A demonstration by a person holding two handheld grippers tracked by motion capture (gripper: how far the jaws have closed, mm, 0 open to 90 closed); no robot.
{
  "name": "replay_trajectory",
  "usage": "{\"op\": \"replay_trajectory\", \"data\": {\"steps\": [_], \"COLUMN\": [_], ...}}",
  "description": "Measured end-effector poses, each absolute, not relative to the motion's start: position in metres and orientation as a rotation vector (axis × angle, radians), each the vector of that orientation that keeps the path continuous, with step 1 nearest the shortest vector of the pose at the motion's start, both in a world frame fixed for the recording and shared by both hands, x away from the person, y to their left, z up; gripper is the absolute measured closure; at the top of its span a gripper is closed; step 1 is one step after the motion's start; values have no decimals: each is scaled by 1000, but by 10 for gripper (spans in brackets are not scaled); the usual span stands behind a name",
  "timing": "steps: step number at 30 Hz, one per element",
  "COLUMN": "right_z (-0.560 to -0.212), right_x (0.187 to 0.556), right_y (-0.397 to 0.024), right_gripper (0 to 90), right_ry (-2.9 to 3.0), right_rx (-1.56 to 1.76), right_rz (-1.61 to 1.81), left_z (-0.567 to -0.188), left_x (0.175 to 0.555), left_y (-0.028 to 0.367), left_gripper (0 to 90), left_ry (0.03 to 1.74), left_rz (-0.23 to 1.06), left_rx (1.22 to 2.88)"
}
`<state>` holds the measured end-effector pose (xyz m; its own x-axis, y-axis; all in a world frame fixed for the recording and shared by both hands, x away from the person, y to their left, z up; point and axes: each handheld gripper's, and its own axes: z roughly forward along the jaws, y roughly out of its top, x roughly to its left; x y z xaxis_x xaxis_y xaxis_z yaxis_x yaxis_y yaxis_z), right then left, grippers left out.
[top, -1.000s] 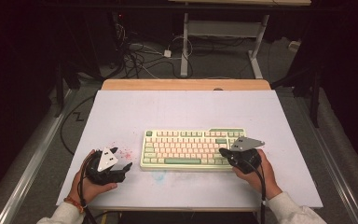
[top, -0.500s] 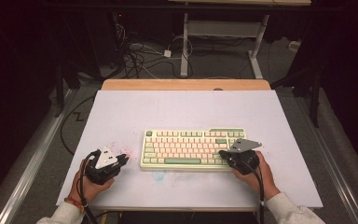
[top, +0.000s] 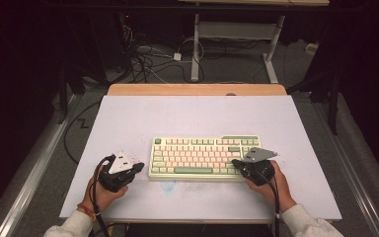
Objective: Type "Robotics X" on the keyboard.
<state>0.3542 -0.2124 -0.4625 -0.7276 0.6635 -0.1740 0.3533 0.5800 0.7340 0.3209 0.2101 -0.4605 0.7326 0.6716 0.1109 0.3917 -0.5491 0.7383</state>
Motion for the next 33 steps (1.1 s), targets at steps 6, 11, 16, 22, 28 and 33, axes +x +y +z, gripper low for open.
{"op": "replay_trajectory", "data": {"steps": [6, 11, 16, 22, 28, 33], "right_z": [-463, -463, -463, -463, -463, -464], "right_x": [354, 354, 353, 353, 352, 351], "right_y": [-212, -212, -212, -212, -211, -211], "right_gripper": [900, 900, 900, 900, 900, 900], "right_ry": [2376, 2374, 2371, 2369, 2363, 2356], "right_rx": [814, 812, 813, 814, 814, 810], "right_rz": [969, 968, 970, 968, 960, 956], "left_z": [-457, -452, -447, -446, -446, -446], "left_x": [329, 339, 348, 358, 367, 375], "left_y": [195, 178, 161, 143, 127, 117], "left_gripper": [873, 873, 873, 873, 873, 872], "left_ry": [764, 715, 680, 654, 648, 654], "left_rz": [498, 493, 470, 457, 466, 461], "left_rx": [2233, 2242, 2254, 2285, 2332, 2355]}}
